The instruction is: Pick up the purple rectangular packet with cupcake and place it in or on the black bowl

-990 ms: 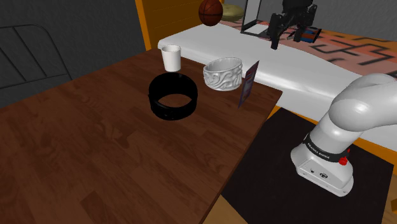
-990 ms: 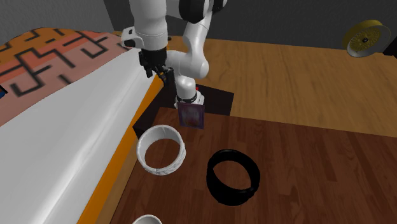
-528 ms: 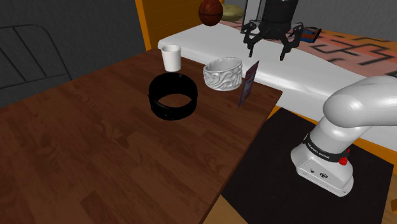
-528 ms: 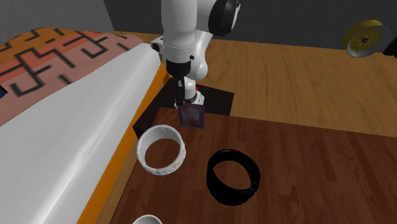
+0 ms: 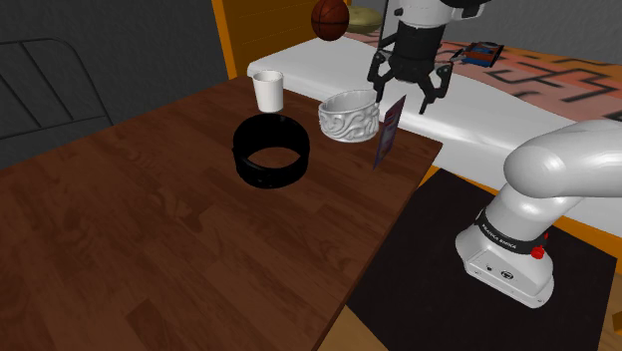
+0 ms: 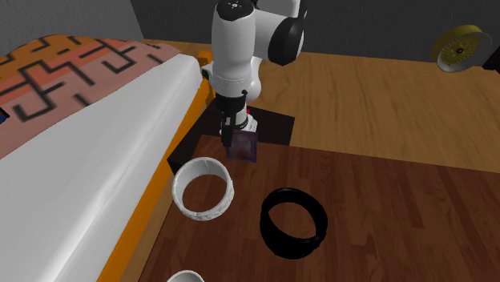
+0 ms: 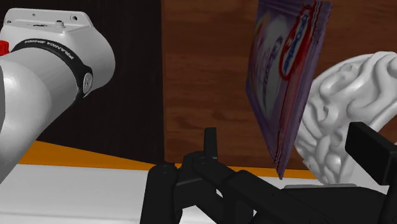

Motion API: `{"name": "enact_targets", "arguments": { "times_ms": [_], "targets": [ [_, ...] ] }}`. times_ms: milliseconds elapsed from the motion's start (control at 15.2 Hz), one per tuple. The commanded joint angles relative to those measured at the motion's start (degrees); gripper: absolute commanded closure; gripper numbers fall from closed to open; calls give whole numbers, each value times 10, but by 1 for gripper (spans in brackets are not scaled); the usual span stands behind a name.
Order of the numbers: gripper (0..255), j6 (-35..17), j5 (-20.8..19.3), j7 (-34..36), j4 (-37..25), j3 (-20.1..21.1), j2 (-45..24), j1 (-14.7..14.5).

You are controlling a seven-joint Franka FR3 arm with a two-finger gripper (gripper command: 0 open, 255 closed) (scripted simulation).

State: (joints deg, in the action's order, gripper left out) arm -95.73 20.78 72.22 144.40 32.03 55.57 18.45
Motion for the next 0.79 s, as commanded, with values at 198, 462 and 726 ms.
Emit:
{"name": "enact_targets", "arguments": {
  "times_ms": [198, 462, 726],
  "targets": [
    [0, -11, 4, 0, 13, 4, 3, -2],
    [0, -11, 4, 0, 13, 4, 3, -2],
    [255, -11, 4, 0, 13, 4, 3, -2]
  ]
}}
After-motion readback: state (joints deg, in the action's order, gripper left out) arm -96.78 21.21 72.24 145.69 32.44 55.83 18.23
